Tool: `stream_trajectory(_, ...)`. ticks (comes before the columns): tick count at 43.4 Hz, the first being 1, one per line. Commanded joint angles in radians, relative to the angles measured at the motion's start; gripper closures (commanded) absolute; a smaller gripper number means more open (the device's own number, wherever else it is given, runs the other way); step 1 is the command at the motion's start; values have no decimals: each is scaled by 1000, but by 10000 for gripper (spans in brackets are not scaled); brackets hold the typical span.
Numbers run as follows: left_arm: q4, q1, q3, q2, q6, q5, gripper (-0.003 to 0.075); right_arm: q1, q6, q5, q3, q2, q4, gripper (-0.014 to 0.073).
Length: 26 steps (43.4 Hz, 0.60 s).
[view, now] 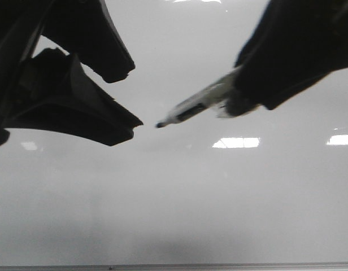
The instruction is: Write number 6 on whiteboard
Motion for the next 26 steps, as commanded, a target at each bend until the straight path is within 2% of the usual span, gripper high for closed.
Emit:
stream_trajectory(1,-13,-6,-33,-24,-14,-54,308,-110,-2,-67,13,-79,-6,658)
stream_trajectory(3,-13,-6,-33,-24,-14,-54,372,-156,-2,-72,20,-92,-6,658)
stream_trajectory(6,-13,-6,-33,-24,-14,-51,521,-204,-2,-68,18,-95,-6,658)
stream_trajectory(10,-13,-6,-33,-24,-14,-49,714,-227,-2,-69,18,-92,-6,659)
stream_trajectory(11,-13,-6,-33,-24,-14,-46,738,-228,-2,-70,18,-92,-6,660)
stream_trajectory(20,-111,5,-23,-67,-18,-66,741,-228,-2,-150,18,-88,15,662)
stream_trajectory(26,-208,38,81,-206,-18,-172,741,-227,-2,-278,11,-52,38,662)
